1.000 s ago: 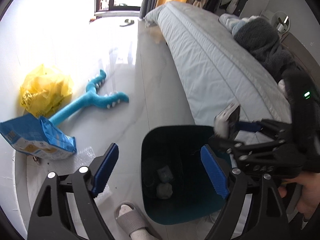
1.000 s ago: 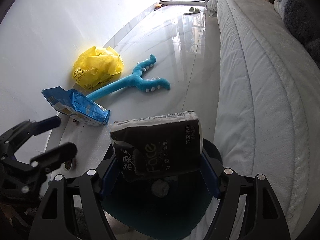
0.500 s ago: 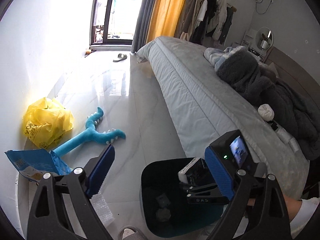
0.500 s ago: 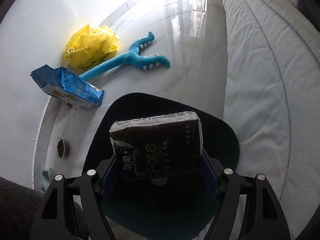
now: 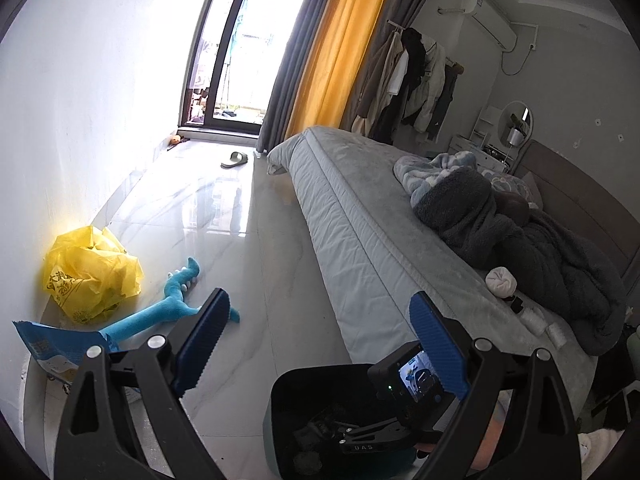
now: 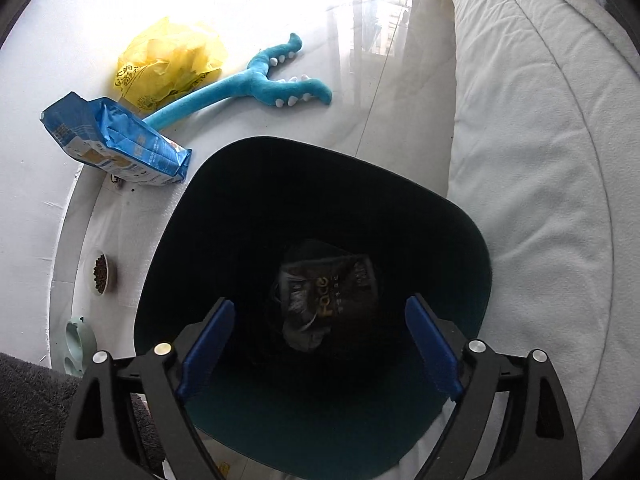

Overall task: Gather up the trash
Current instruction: 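Open the right tool to drop the black printed packet into the bin, then move both open tools back over the bubble wrap rolls on the bed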

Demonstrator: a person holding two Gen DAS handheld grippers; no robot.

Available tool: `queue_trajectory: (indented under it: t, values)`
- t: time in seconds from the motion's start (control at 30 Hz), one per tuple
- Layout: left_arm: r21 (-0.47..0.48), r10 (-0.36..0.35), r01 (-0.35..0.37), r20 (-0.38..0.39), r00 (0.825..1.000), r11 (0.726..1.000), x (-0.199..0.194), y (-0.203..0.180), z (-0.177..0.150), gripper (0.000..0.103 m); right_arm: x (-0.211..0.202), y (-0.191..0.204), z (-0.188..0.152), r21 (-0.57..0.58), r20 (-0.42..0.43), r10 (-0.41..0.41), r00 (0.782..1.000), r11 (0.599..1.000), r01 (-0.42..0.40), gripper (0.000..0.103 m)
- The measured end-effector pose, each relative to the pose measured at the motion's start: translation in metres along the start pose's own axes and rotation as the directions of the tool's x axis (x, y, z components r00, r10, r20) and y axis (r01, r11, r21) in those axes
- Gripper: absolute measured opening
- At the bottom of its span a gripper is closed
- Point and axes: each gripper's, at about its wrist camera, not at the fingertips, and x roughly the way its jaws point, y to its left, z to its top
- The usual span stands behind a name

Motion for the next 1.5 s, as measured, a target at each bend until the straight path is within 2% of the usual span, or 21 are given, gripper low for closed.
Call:
queue_trajectory:
  t: [0.23,0.4,0.63,0.93,1.1,1.5]
  values:
    - [0.041,-0.012,0.010,0.050,0.999,0.999,-0.008,-0.013,0.010,0.093,-0.029,-0.002,0.002,-0.009,0.073,0.016,0.997,1.000,-0.015,0.090]
    - [0.078,-0.012,0.006,0.070,0.997,0.997,-0.009,-0.027,0.018,0.093,-0.065,-0.004,0.002,-0.021,0.159,0.052,0.986,0.999,-0.049,0.090]
    - [0.071,-0.040,0.035,0.079,0.996,0.997,-0.004,-0.043,0.026,0.094,-0.125,-0.022,-0.005,-0.029,0.309,0.088,0.947,0.996,-0.083,0.090]
    - [0.116,-0.092,0.084,0.061,0.994,0.990,0.014,-0.087,0.025,0.094,-0.175,-0.059,-0.024,-0.005,0.406,0.052,0.913,0.998,-0.055,0.090]
    - [0.145,-0.114,0.107,0.043,0.993,0.984,0.033,-0.107,0.026,0.095,-0.197,-0.085,-0.042,0.011,0.449,-0.001,0.893,1.000,-0.004,0.090]
    - [0.200,-0.179,0.180,-0.025,0.984,0.963,0.072,-0.168,0.013,0.095,-0.235,-0.159,-0.083,0.140,0.507,-0.094,0.857,0.990,0.026,0.090]
